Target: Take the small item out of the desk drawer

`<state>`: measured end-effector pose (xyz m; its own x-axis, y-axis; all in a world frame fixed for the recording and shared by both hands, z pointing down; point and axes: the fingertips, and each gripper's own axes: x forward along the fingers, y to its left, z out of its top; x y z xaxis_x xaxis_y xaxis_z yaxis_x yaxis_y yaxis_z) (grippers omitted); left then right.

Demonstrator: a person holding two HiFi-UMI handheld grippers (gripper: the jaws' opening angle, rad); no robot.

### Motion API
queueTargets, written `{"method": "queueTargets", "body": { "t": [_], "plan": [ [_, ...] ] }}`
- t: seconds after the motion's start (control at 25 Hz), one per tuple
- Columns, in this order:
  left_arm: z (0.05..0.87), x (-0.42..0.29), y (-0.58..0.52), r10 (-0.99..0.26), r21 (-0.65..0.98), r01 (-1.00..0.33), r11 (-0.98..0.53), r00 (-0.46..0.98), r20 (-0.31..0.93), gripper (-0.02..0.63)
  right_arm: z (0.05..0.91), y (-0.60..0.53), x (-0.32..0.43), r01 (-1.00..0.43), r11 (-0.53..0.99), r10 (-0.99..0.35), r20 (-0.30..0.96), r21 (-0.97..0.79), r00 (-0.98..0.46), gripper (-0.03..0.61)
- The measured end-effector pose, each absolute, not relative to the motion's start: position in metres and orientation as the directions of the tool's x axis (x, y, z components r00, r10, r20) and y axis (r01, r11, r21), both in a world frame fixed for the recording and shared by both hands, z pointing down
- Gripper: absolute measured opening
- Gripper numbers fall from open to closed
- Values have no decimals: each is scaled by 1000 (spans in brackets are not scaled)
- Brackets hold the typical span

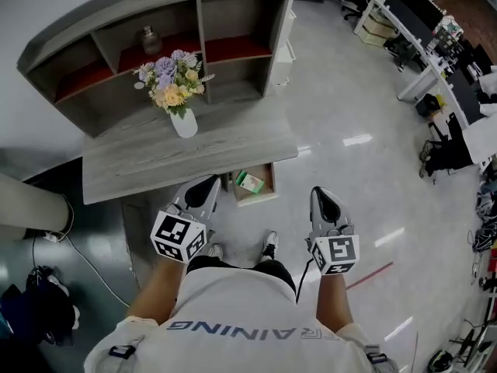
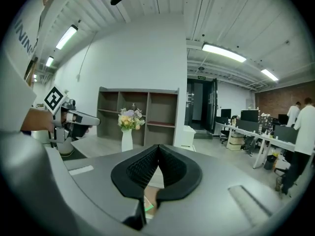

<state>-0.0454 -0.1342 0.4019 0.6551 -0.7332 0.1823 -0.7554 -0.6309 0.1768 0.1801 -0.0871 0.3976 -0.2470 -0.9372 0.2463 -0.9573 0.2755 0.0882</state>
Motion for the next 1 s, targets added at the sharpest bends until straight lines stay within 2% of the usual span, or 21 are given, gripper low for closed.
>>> {"method": "queueTargets", "body": {
  "t": [0.4, 0.84, 1.0],
  "plan": [
    [397, 3, -141, -866, 141, -891, -432, 453, 214, -8, 411, -159, 242, -876, 479, -855, 255, 53, -452, 15],
    [417, -21, -136, -884, 151, -921, -358, 387, 263, -8, 427, -179, 206, -830, 558, -798, 294, 29, -526, 31],
    [419, -33, -134, -884, 158, -919, -361, 392, 257, -8, 434, -175, 186, -813, 579, -778, 337, 58, -530, 133]
  ]
}}
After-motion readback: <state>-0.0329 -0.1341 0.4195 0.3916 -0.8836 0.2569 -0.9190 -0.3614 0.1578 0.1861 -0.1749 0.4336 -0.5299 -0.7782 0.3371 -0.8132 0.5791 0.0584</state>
